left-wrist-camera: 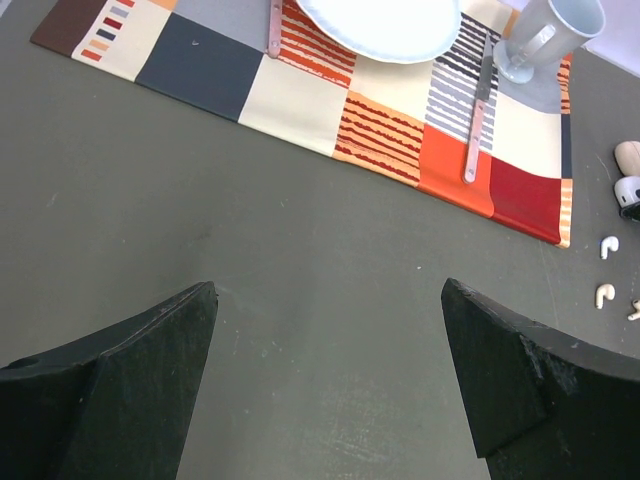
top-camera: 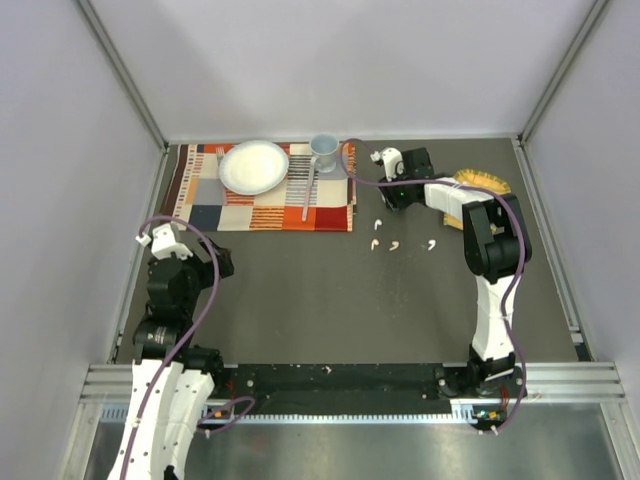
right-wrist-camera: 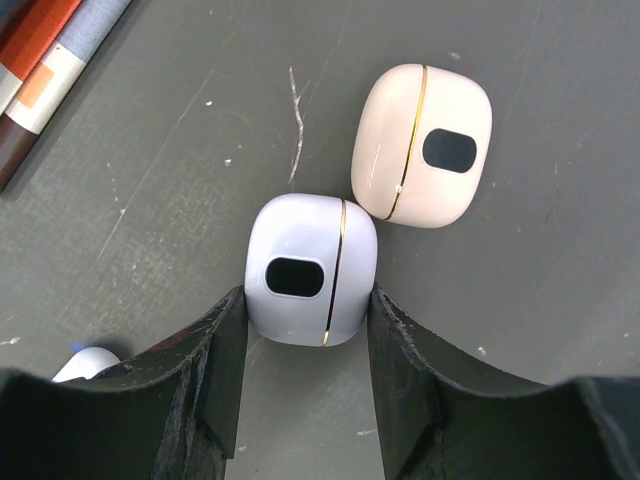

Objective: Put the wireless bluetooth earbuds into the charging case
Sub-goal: Pick up the charging case from the corner of the board.

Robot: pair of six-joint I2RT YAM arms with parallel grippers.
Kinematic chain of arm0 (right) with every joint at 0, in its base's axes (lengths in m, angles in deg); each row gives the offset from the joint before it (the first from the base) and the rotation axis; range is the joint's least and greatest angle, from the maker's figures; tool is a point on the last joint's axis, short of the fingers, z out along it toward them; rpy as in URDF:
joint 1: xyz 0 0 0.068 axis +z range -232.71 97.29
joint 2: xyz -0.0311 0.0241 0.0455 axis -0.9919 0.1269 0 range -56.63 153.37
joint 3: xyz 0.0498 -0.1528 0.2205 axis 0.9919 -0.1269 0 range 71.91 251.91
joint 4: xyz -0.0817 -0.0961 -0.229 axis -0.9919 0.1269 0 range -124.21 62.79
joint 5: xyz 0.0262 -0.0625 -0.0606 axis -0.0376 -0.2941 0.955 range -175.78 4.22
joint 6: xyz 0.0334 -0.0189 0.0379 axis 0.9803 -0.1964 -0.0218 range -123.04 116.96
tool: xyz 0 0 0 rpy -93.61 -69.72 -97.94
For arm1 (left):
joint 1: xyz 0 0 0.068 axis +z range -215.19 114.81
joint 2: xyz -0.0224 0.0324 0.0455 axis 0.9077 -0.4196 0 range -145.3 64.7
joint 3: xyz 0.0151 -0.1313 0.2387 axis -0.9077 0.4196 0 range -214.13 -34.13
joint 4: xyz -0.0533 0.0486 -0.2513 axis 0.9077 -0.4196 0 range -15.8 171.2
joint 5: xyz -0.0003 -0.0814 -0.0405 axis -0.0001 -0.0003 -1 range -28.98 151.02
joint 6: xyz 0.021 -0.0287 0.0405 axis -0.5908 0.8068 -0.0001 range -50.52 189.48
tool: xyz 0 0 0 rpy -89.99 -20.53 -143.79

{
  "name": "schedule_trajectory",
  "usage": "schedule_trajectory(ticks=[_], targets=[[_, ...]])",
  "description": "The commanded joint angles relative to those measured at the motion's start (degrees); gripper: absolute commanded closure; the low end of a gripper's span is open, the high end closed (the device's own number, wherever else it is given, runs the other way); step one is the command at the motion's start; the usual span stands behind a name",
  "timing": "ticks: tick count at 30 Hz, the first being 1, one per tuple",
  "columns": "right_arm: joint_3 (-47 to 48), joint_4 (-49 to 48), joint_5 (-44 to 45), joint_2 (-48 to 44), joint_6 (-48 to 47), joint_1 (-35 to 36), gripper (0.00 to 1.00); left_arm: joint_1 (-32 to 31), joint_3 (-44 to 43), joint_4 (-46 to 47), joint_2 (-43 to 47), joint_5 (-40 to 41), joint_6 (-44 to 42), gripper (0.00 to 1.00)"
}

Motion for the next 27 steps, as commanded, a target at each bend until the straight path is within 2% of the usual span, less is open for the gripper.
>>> schedule_trajectory(ticks=[1,2,7,17,22,27], targets=[[0.44,0.58,0.65,-1.19,-0.08,1.22,0.74,0.06,-0.14,0.75,1.02,1.49,1.39,0.01],[0.18,0.23,0.91,-1.54,0.62,1.22,0.81,0.06,-0.14,0.83,1.55,1.49,1.82,0.01],[-3.59,-2.40,2.14,-6.28,3.35,1.22,0.90,0.15,0.83,1.71,2.87,1.49,2.88,0.01],[-12.91,-8.03,-3.48,-20.87,10.55,2.79,0.97,0.15,0.65,1.97,3.22,-4.65,1.92,0.01],[-15.47,-8.65,-5.94,-27.37,13.89,7.71,1.00,0.06,-0.14,7.32,1.04,-12.47,3.14,0.01],[-18.62,-9.87,-3.31,-33.09,15.21,15.27,1.00,0.06,-8.39,9.63,-7.31,-23.72,5.52,0.01]])
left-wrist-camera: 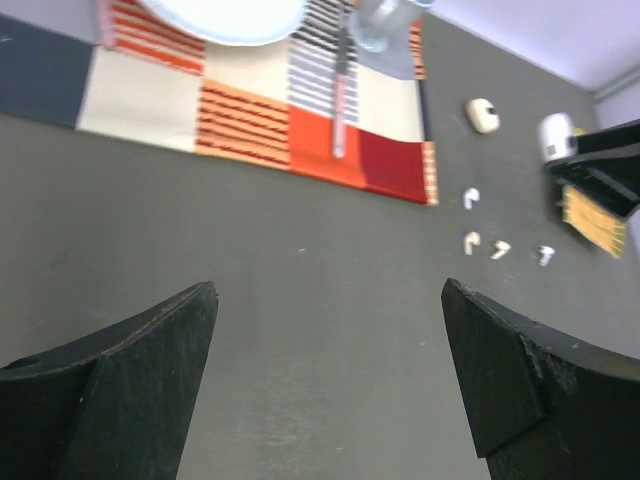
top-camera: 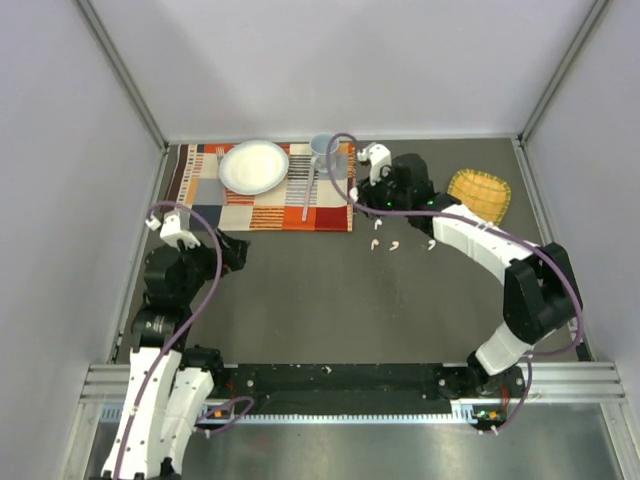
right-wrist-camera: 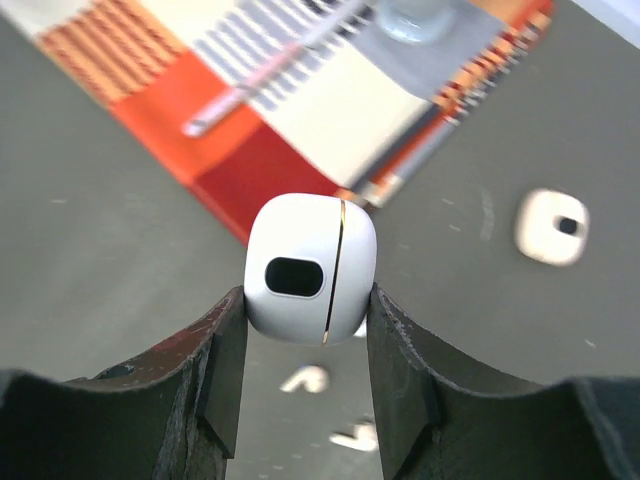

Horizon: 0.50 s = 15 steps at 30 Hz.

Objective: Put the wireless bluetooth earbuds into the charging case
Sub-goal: Pick up the charging case from the corner of the board, then pass from the right arm to the left

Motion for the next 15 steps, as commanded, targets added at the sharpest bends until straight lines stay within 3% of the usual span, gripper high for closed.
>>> schedule_trajectory(ticks=[1,6,8,15], targets=[[-3.35,-3.54,0.84,-7.04,3.45,7.40,1.00,0.06,-8.13,5.75,-8.25,-11.97,1.50,0.01],[-17.38,-12.38,4.80,-17.41,6.72,12.60,1.00,0.06,-14.21,1.00,-15.92,-19.43,-1.93,0.01],[-20.75,-14.26,5.51,-21.01,3.92,14.80,1.00,-0.03,-11.33,3.02,-16.46,-26.18,-1.32,0.01],[-32.79,-18.82,5.69,-29.18,-3.38,17.79,1.00,-1.34,0.20,14.89,-13.20,-34.04,2.64,0.01]])
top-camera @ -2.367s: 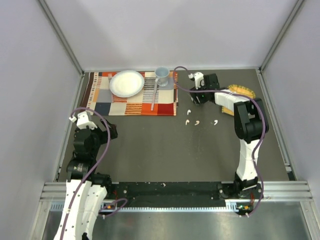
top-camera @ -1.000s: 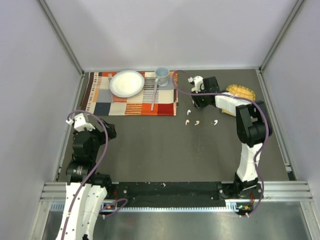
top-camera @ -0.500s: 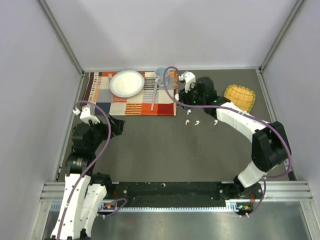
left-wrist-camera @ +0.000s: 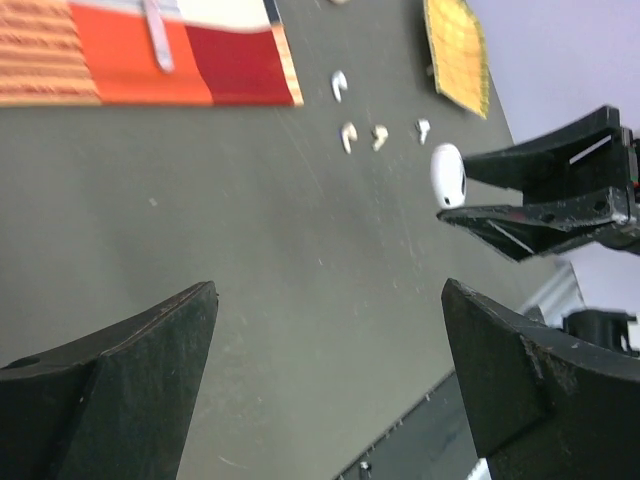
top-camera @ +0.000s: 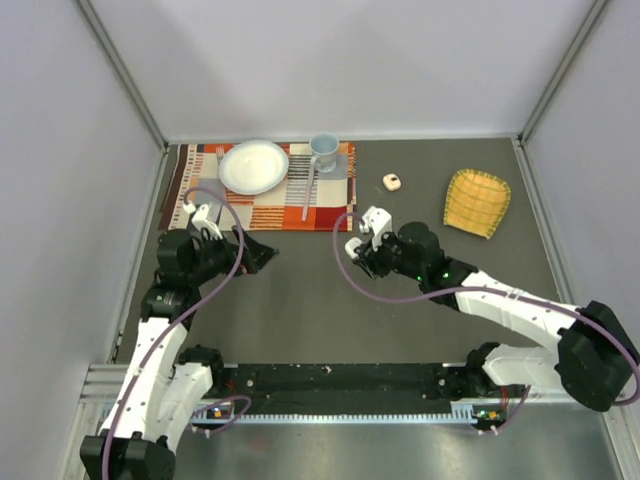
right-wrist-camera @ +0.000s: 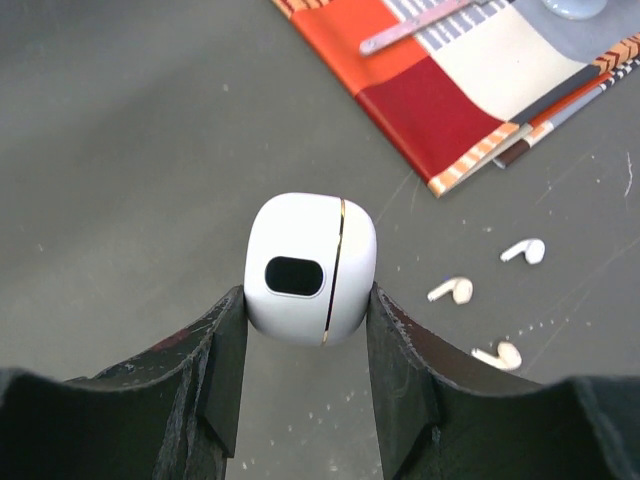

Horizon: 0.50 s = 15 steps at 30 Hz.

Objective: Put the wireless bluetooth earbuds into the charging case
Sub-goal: Pass from the right arm to the left

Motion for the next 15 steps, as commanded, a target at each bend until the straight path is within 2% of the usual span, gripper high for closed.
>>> schedule_trajectory(ticks=[1,5,7,12,15], targets=[[-5.41,-10.12,-0.08,-5.81,-8.63,1.45,1.00,-1.28,3.94,8.47,1.35,-8.25,2.14,0.01],[-7.62,-13.22,-4.03,-8.10,-16.11,1.36,1.00,-4.69,2.54,8.56,0.56,-7.90,2.58,0.01],[-7.27,-15.06,-5.79,-8.02,-18.40,1.45,1.00,-6.81,2.80,8.56,1.26,-5.10,2.66,0.01],[-6.39,-19.80,-13.00,-6.43,-15.87,1.71,1.00,-11.91,3.50,8.12,1.71,-1.93,2.84,0.01],[-7.18,-20.35,-13.80,-6.43,-14.28,3.64,1.00,-13.32,3.07,9.17,-0.30,-0.52,1.96,0.01]])
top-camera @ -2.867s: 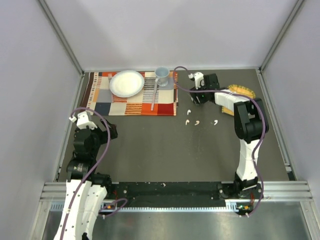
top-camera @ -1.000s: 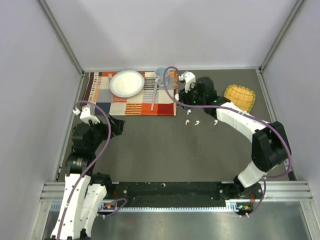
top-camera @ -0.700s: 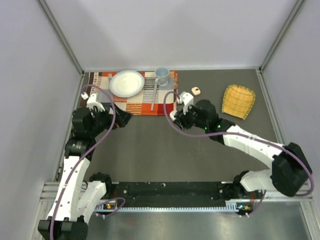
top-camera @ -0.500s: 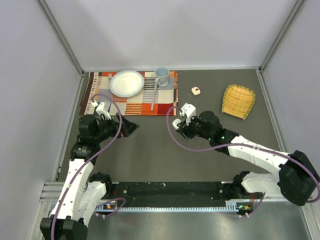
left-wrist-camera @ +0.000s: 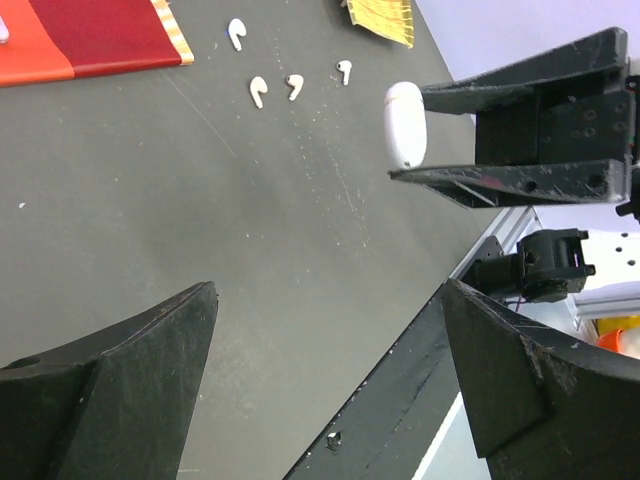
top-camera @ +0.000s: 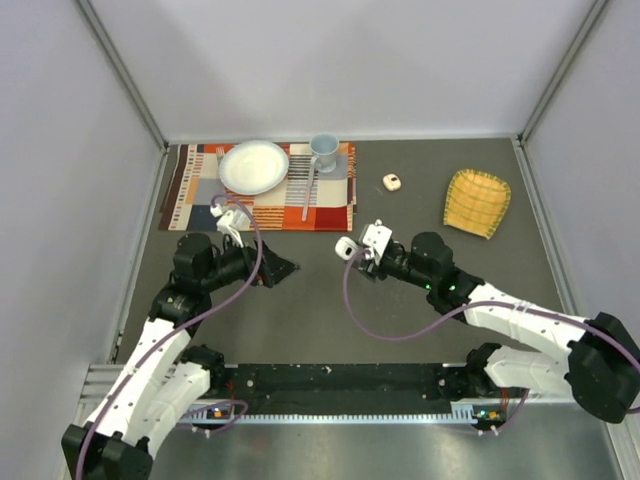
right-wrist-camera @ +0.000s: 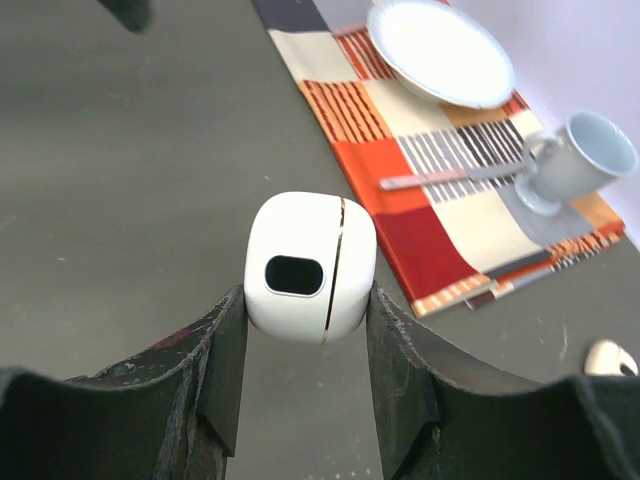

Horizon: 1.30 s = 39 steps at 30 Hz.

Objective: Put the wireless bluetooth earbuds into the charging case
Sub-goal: Pass from the right arm to the left

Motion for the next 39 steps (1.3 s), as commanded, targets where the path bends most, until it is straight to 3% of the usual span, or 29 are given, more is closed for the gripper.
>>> schedule_trajectory(ticks=[1,7,17,39], targets=[[0.86,-5.81,-4.71,-0.51,-0.24,3.20,1.00,-1.71,-1.96,4.12,-2.32,2.35,-0.66,0.01],[0.78,2.09,-1.29,-7.35,-2.79,3.39,1.00,-6.28,-7.76,3.95,-10.15,3.22,-1.89,0.01],[-6.08,3.16,-0.04,-18.35,-5.44,3.30,1.00,-14.36,-13.40,7.71,-17.01,6.57,-0.93,0.02],[-5.55,-2.47,-4.53,-14.75,-0.34,3.39,1.00,-23.42,-13.74,17.48,-23.77,8.50,0.83,0.14]])
